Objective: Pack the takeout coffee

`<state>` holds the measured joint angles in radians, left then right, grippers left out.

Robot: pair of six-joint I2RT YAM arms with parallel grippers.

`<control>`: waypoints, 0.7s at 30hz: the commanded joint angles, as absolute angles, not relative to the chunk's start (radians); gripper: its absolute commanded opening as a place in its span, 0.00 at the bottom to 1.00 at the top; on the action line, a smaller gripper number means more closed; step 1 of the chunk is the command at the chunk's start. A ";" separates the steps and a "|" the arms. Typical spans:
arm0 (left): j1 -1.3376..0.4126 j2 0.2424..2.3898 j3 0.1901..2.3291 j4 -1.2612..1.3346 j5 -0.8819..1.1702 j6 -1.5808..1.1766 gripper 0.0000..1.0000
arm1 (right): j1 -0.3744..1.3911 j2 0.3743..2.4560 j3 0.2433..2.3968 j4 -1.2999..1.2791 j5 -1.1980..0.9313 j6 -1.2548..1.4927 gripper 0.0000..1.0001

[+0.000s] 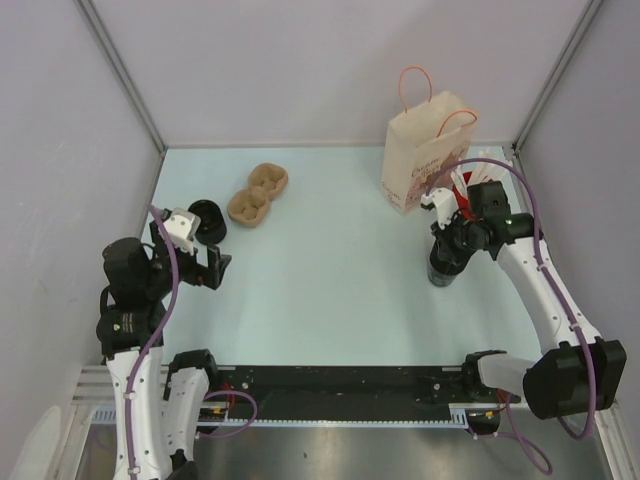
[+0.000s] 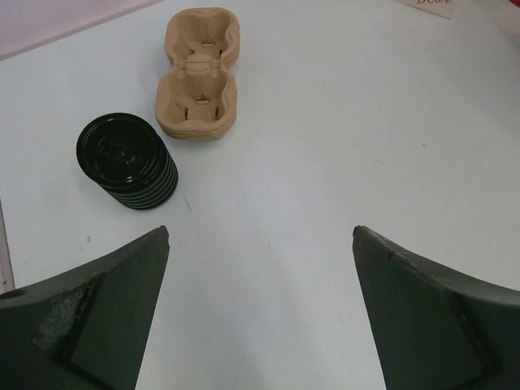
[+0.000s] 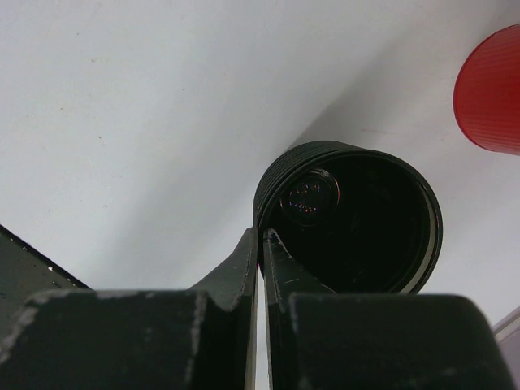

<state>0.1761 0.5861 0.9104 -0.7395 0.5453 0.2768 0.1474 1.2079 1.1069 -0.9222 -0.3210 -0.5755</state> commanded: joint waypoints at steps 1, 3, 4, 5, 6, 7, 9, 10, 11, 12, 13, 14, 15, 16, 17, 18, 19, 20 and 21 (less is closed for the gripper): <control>0.192 0.572 0.905 -0.703 0.577 0.258 0.99 | 0.152 1.164 1.108 -0.887 -0.319 -0.568 0.00; 0.193 0.572 0.904 -0.703 0.575 0.258 0.99 | 0.153 1.160 1.108 -0.885 -0.321 -0.569 0.00; 0.193 0.572 0.904 -0.703 0.578 0.258 0.99 | 0.153 1.158 1.108 -0.885 -0.321 -0.571 0.00; 0.196 0.572 0.902 -0.703 0.580 0.258 0.99 | 0.153 1.152 1.108 -0.884 -0.321 -0.569 0.00; 0.196 0.572 0.902 -0.703 0.580 0.258 0.99 | 0.156 1.149 1.108 -0.877 -0.319 -0.569 0.00; 0.195 0.572 0.902 -0.701 0.578 0.256 1.00 | 0.156 1.144 1.108 -0.876 -0.318 -0.571 0.00; 0.198 0.572 0.902 -0.701 0.580 0.256 0.99 | 0.158 1.129 1.108 -0.868 -0.311 -0.571 0.00; 0.196 0.572 0.903 -0.703 0.580 0.255 1.00 | 0.161 1.123 1.109 -0.865 -0.308 -0.569 0.00; 0.199 0.574 0.904 -0.703 0.581 0.256 1.00 | 0.164 1.112 1.109 -0.856 -0.298 -0.566 0.00; 0.199 0.574 0.904 -0.704 0.583 0.256 0.99 | 0.166 1.108 1.109 -0.851 -0.293 -0.566 0.00; 0.199 0.574 0.904 -0.703 0.581 0.256 0.99 | 0.170 1.100 1.109 -0.848 -0.288 -0.566 0.00; 0.198 0.575 0.904 -0.703 0.580 0.256 0.99 | 0.173 1.094 1.109 -0.836 -0.278 -0.565 0.00; 0.199 0.577 0.904 -0.703 0.581 0.256 1.00 | 0.172 1.080 1.109 -0.833 -0.273 -0.565 0.00; 0.201 0.578 0.904 -0.704 0.581 0.256 0.99 | 0.176 1.074 1.111 -0.830 -0.262 -0.566 0.00; 0.201 0.575 0.904 -0.703 0.581 0.256 0.99 | 0.178 1.069 1.114 -0.830 -0.256 -0.566 0.00; 0.201 0.577 0.905 -0.703 0.580 0.255 0.99 | 0.179 1.062 1.118 -0.833 -0.250 -0.566 0.00; 0.201 0.577 0.905 -0.704 0.580 0.256 0.99 | 0.178 1.057 1.129 -0.836 -0.245 -0.565 0.00; 0.201 0.578 0.905 -0.704 0.580 0.255 0.99 | 0.176 1.052 1.134 -0.844 -0.241 -0.568 0.00; 0.201 0.574 0.905 -0.706 0.578 0.255 0.99 | 0.176 1.040 1.140 -0.847 -0.239 -0.571 0.00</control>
